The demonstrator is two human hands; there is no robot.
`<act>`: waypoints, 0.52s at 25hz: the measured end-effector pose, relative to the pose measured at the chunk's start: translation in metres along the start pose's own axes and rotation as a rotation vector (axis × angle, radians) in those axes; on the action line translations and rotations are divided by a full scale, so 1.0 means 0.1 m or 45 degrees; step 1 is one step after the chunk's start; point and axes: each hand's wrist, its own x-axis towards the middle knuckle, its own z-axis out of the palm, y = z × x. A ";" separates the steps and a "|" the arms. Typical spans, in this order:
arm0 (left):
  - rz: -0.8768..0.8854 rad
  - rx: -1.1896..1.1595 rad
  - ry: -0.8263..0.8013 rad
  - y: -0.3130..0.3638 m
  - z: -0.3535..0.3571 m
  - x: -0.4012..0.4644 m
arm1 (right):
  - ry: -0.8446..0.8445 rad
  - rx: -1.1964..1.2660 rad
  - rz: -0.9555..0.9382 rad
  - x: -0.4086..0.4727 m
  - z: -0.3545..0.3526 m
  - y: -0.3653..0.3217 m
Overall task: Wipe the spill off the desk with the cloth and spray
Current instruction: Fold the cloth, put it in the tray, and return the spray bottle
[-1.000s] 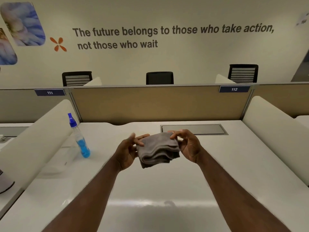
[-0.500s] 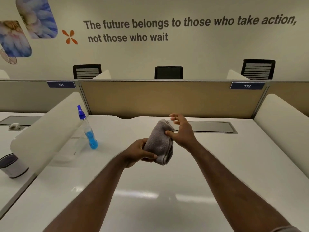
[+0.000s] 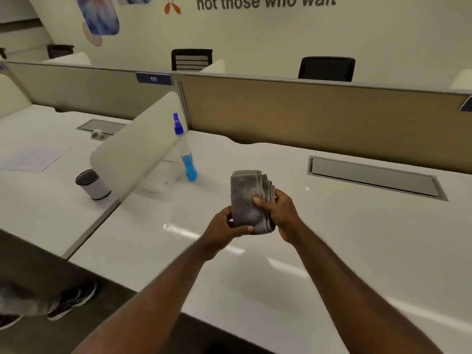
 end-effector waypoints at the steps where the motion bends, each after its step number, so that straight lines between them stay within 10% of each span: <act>1: 0.015 0.152 0.051 -0.08 -0.16 -0.03 | -0.026 -0.075 -0.034 0.06 0.11 0.02; 13: 0.124 1.523 0.428 -0.91 -2.92 0.46 | -0.062 -0.614 -0.182 1.20 1.79 0.17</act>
